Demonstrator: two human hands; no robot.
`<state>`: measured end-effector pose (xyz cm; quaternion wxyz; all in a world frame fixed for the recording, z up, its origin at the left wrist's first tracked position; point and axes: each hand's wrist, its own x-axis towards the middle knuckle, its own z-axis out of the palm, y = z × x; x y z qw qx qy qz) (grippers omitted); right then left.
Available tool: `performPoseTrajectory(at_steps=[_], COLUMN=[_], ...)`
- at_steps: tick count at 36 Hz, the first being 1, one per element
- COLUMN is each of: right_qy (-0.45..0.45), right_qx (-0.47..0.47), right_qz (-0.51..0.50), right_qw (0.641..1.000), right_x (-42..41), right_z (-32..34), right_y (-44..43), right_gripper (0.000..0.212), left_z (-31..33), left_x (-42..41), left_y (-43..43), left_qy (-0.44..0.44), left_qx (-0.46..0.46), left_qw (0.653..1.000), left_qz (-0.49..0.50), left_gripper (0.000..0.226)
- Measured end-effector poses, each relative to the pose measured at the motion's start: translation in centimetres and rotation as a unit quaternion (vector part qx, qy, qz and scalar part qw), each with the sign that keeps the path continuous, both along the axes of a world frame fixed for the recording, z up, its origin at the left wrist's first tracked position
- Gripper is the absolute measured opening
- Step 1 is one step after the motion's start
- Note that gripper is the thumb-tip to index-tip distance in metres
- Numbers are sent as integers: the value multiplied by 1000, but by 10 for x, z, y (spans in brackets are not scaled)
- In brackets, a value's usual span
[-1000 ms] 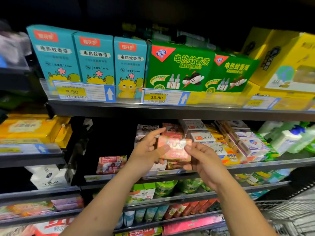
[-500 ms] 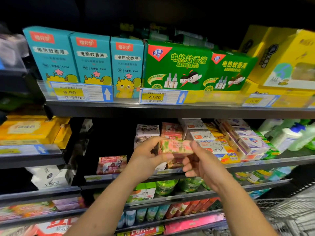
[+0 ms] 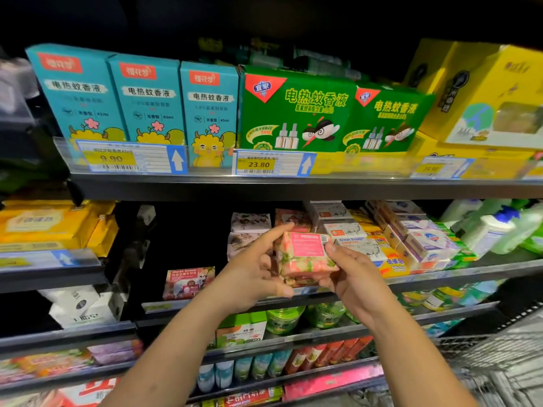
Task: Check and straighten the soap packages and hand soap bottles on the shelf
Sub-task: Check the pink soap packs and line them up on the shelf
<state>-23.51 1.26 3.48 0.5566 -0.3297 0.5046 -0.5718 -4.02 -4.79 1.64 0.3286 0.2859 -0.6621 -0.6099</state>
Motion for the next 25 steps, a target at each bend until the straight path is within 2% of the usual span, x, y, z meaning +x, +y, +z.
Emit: performPoseTrajectory(at_steps=[4, 7, 10, 13, 15, 17, 21, 25], right_qy=[14, 18, 51, 153, 237, 277, 310, 273], right_qx=[30, 18, 1, -11, -26, -46, -74, -87], right_qz=[29, 53, 114, 173, 159, 132, 111, 99], right_qw=[999, 998, 992, 973, 958, 951, 941, 953], right_x=[1, 1, -1, -2, 1, 7, 20, 16], right_z=[-3, -3, -4, -7, -9, -12, -23, -27], right_y=[0, 0, 3, 4, 3, 2, 1, 2], right_gripper=[37, 35, 41, 57, 51, 39, 38, 38], left_z=[-2, 0, -1, 1, 5, 10, 15, 17], left_x=[3, 4, 1, 0, 0, -3, -13, -11], left_y=[-5, -4, -2, 1, 3, 6, 7, 5], left_qy=[-60, -32, -6, 32, 39, 32, -12, -47], left_qx=[-209, -249, -235, -134, -103, -111, -141, -157], left_qw=[972, 963, 963, 980, 984, 984, 980, 975], left_qz=[93, 97, 129, 142, 139, 133, 141, 151], left_gripper=[90, 69, 55, 51, 48, 46, 46, 44])
